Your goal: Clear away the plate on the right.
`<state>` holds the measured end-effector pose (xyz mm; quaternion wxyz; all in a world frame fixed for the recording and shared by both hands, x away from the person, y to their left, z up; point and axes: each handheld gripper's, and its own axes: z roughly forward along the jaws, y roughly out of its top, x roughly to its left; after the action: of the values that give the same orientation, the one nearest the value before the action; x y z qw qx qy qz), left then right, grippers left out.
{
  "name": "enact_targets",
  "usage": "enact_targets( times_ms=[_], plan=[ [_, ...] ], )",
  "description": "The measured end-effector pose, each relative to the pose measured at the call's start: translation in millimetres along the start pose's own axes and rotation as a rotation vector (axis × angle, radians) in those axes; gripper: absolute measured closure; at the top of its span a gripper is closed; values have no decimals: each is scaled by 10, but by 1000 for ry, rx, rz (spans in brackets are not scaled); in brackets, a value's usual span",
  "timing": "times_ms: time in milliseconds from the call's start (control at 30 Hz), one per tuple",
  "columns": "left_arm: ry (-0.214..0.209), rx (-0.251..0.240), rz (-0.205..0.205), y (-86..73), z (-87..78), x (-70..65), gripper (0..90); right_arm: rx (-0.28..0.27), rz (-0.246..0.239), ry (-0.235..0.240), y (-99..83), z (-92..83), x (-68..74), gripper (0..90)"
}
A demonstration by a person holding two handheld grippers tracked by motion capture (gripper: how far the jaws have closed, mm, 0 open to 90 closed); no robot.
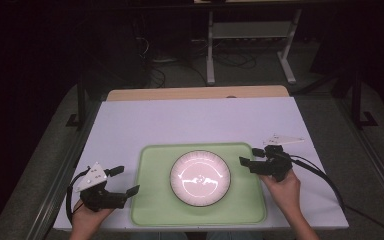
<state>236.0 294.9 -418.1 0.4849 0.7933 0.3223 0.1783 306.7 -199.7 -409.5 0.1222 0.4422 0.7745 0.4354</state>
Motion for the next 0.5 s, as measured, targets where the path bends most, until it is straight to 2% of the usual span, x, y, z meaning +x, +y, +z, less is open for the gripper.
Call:
enact_targets(
  times_ms=[267,500],
  plan=[
    [-3,4,1,-1,7,-3,135,-41,-76,-51,-42,-171,-17,290],
    [-5,6,0,0,13,-8,135,-77,-82,-78,-107,-328,-99,265]
  ],
)
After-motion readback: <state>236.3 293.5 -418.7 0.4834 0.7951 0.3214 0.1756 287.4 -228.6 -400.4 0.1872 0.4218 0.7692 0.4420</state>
